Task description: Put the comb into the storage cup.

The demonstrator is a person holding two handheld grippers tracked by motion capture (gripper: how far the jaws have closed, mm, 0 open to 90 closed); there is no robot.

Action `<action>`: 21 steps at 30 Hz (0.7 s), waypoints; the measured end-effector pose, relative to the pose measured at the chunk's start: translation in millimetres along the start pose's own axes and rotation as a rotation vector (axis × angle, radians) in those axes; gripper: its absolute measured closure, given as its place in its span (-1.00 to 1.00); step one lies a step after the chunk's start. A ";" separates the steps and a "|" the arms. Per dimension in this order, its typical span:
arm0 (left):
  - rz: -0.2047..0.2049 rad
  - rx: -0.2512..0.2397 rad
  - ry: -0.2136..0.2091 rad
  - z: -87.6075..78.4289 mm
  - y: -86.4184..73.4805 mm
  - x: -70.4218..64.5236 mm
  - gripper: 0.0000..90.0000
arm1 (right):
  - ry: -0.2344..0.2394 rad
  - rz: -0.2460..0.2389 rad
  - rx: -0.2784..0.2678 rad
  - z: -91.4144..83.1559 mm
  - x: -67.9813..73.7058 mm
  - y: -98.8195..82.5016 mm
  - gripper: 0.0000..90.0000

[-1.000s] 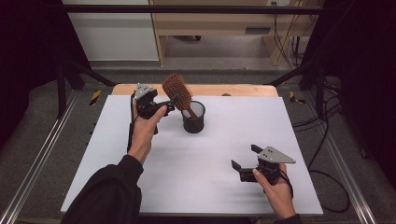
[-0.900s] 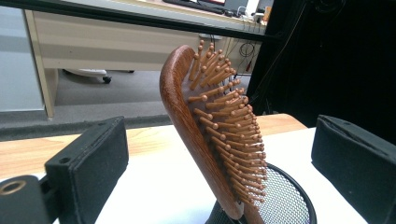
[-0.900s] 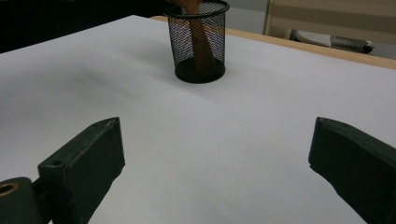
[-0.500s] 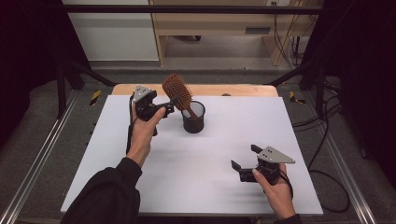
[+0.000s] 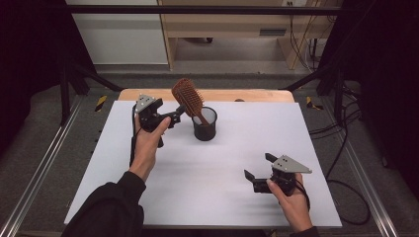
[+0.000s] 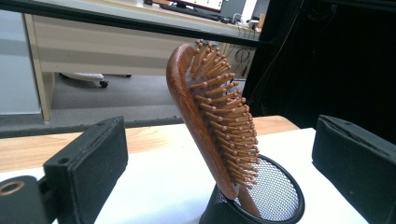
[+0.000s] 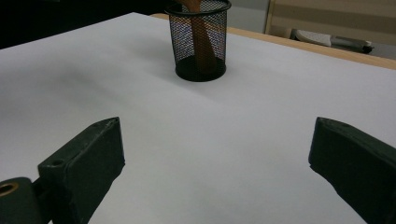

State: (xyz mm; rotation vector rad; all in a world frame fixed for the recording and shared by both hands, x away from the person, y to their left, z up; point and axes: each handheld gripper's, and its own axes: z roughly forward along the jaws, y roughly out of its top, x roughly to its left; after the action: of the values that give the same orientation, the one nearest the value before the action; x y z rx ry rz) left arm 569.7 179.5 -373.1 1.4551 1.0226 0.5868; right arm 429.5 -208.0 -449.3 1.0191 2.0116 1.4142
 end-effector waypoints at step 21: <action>-0.005 -0.031 -0.031 -15.9 0.1 -5.3 -0.92 | -0.001 -0.001 0.003 -0.1 0.7 -0.2 -0.91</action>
State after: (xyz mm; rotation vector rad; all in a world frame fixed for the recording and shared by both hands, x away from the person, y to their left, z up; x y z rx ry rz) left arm 553.8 183.2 -369.2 1.4299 0.9888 0.5722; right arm 428.9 -207.5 -449.4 1.0194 2.0143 1.4098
